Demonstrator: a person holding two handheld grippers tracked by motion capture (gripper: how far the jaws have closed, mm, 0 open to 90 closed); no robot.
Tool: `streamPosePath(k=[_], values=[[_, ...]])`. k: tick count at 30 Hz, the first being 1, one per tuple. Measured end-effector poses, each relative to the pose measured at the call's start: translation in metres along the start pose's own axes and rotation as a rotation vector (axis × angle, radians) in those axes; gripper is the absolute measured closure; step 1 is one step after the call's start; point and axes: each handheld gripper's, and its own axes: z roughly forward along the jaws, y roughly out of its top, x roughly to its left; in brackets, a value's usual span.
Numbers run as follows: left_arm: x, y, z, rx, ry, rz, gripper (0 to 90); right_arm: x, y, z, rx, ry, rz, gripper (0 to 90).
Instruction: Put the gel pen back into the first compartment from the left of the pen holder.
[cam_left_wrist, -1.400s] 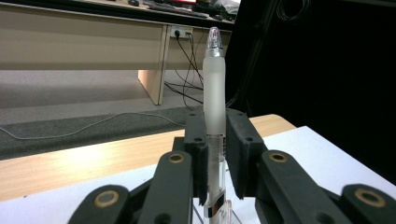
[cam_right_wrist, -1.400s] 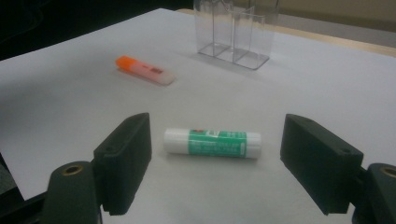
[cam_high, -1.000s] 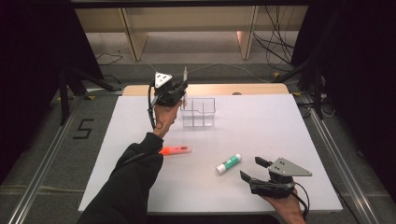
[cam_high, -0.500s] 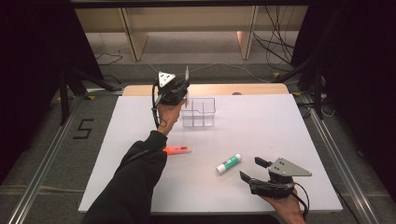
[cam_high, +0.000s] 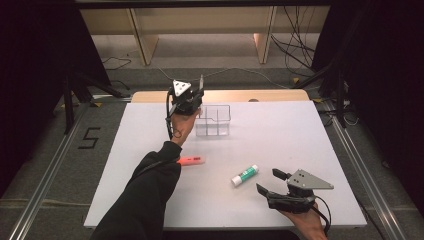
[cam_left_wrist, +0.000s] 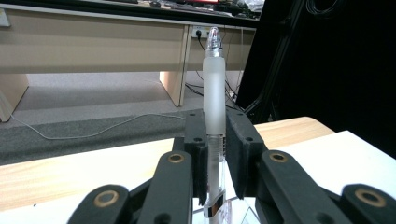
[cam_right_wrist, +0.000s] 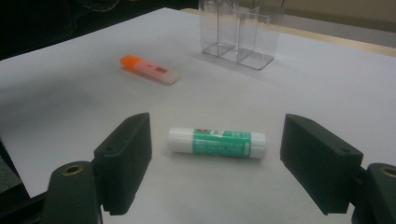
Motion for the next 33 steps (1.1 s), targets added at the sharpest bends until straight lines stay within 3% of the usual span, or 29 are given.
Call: streamPosePath(k=[10, 26, 29, 32, 33], values=[[-0.001, -0.01, 0.001, 0.017, 0.003, 0.004, 79.0, 0.0, 0.0, 0.0, 0.0, 0.002, 0.0, 25.8], [-0.002, -0.019, -0.003, 0.09, 0.009, 0.036, 77.5, 0.0, 0.0, 0.0, 0.002, 0.0, 0.001, 25.8], [-0.003, -0.018, -0.007, 0.097, 0.004, 0.047, 69.1, 0.0, 0.0, 0.0, 0.002, -0.001, 0.001, 25.8], [-0.004, -0.011, -0.015, 0.121, -0.006, 0.048, 54.0, 0.0, -0.001, 0.001, 0.003, -0.001, 0.005, 25.8], [-0.004, -0.008, -0.018, 0.121, -0.013, 0.046, 53.9, 0.0, -0.001, 0.001, 0.004, 0.0, 0.006, 25.8]])
